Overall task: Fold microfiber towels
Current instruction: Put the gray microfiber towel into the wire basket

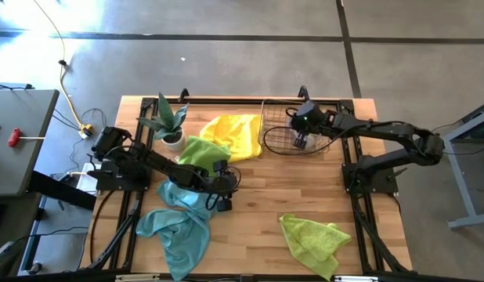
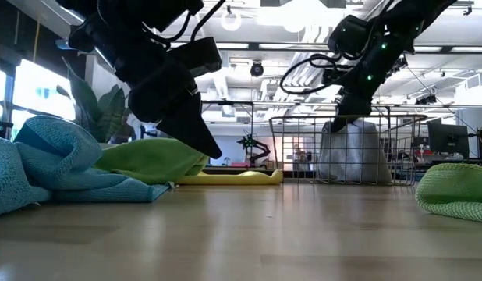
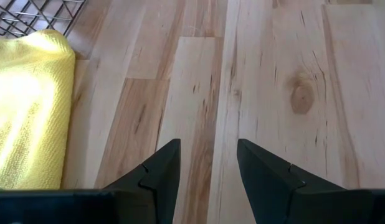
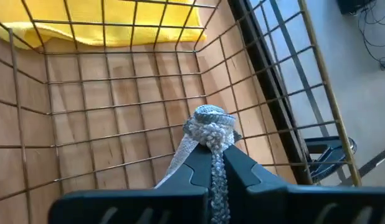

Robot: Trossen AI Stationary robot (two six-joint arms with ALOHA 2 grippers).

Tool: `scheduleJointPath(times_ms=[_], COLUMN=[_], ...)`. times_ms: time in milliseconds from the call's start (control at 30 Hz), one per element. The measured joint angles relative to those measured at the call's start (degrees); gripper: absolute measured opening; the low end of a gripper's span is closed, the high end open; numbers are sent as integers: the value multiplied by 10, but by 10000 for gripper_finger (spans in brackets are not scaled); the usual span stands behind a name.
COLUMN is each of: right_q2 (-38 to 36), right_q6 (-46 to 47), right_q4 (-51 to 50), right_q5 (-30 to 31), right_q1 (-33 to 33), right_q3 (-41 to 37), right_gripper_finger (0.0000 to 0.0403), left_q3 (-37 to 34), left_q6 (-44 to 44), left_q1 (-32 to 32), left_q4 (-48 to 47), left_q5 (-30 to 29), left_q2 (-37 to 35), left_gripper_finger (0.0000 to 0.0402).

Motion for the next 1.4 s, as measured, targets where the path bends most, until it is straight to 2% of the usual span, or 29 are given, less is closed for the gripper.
scheduleJointPath(times_ms=[167, 400, 533, 633, 767, 967, 1167, 1400], right_q2=[-5, -19, -20, -21, -19, -16, 0, 36], right_q6=[-14, -59, -130, -227, -312, -277, -277, -282], right_q4=[8, -32, -15, -4, 3, 2, 12, 52], right_q5=[60, 76, 80, 78, 48, -27, -61, -35], right_q1=[-2, -4, -5, -6, -22, -52, -69, -75], right_q3=[0, 31, 51, 54, 54, 54, 54, 54], right_gripper_finger=[0, 0, 0, 0, 0, 0, 0, 0], left_q3=[0, 0, 0, 0, 0, 0, 0, 0], left_q6=[0, 3, 9, 6, 5, 12, 15, 15], left_q1=[0, 1, 6, 11, 16, 16, 16, 16], left_q4=[0, 0, 0, 0, 0, 0, 0, 0], left_q5=[0, 0, 0, 0, 0, 0, 0, 0], left_q2=[0, 0, 0, 0, 0, 0, 0, 0], left_gripper_finger=[149, 149, 149, 149, 149, 149, 149, 149])
